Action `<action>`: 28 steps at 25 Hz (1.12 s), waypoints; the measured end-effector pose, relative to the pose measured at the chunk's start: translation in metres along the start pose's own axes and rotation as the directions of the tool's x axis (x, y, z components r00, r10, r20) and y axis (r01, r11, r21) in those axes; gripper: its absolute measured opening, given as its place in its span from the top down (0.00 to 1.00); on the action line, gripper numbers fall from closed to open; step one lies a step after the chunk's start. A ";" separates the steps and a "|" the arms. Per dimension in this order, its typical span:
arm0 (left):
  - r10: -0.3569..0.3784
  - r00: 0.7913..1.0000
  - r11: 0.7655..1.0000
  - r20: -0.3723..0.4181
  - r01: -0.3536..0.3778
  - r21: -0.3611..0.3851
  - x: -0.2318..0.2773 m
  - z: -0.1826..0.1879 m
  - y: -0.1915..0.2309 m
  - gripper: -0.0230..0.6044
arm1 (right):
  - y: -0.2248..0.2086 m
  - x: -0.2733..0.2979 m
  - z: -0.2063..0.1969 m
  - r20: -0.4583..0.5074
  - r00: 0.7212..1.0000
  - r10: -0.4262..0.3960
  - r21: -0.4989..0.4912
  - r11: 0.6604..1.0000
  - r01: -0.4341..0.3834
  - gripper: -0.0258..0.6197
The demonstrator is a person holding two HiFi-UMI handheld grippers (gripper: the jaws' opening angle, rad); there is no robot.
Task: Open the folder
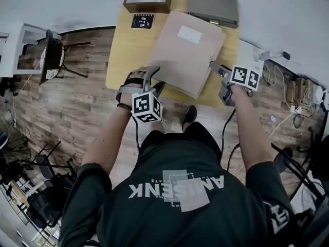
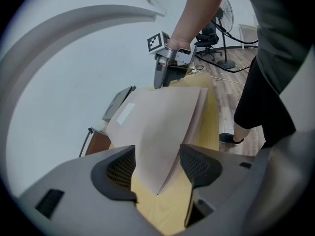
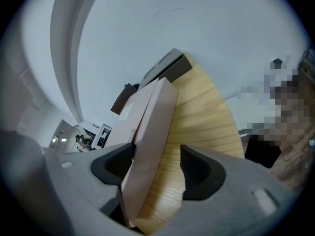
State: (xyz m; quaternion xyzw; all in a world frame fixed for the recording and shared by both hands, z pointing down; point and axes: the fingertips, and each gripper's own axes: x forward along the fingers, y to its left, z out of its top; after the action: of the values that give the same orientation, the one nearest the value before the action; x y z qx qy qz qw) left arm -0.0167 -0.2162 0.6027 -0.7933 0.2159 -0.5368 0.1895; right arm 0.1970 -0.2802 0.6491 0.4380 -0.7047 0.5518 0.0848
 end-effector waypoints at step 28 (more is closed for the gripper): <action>0.188 0.973 0.982 0.133 -0.182 -0.052 -0.006 0.034 -0.009 0.53 | -0.001 -0.001 -0.002 -0.016 1.000 0.020 0.054 0.998 -0.019 0.51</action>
State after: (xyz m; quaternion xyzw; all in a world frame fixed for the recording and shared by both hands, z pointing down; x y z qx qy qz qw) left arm 0.0138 -0.2031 0.5907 -0.8083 0.2859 -0.4566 0.2374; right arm 0.1981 -0.2777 0.6499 0.4285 -0.6931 0.5750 0.0735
